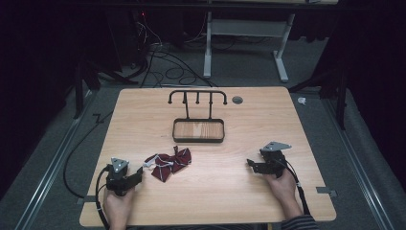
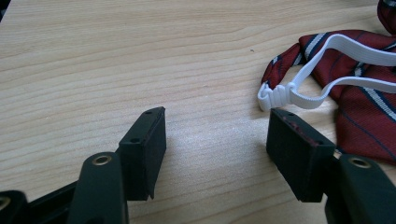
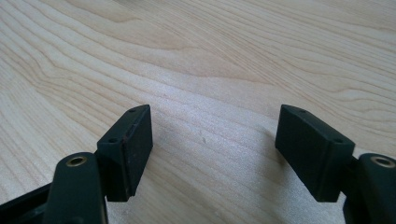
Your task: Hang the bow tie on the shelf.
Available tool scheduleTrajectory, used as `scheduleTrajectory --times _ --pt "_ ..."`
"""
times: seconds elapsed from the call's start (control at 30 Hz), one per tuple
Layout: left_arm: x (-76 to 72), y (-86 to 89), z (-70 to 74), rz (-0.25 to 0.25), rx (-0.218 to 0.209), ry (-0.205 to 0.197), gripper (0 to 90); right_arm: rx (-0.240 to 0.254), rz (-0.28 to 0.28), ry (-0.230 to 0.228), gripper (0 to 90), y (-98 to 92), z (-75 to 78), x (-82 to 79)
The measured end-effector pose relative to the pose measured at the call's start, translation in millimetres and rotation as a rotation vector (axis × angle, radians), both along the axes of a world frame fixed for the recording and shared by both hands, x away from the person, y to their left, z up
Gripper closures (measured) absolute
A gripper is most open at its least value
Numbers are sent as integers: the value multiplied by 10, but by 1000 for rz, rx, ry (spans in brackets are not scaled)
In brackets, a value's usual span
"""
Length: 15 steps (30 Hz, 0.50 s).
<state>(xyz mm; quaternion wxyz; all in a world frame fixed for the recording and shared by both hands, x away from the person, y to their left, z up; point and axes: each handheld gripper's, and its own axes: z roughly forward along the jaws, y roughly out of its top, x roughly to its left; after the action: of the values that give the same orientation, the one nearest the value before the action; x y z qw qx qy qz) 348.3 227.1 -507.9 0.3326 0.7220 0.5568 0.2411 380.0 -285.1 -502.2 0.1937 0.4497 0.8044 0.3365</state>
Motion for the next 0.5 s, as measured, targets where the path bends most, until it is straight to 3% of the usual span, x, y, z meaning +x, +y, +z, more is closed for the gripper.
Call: scheduleTrajectory --times 0.5 --pt "-2 -9 0 3 5 0 376 0 0 0 288 0 0 0"
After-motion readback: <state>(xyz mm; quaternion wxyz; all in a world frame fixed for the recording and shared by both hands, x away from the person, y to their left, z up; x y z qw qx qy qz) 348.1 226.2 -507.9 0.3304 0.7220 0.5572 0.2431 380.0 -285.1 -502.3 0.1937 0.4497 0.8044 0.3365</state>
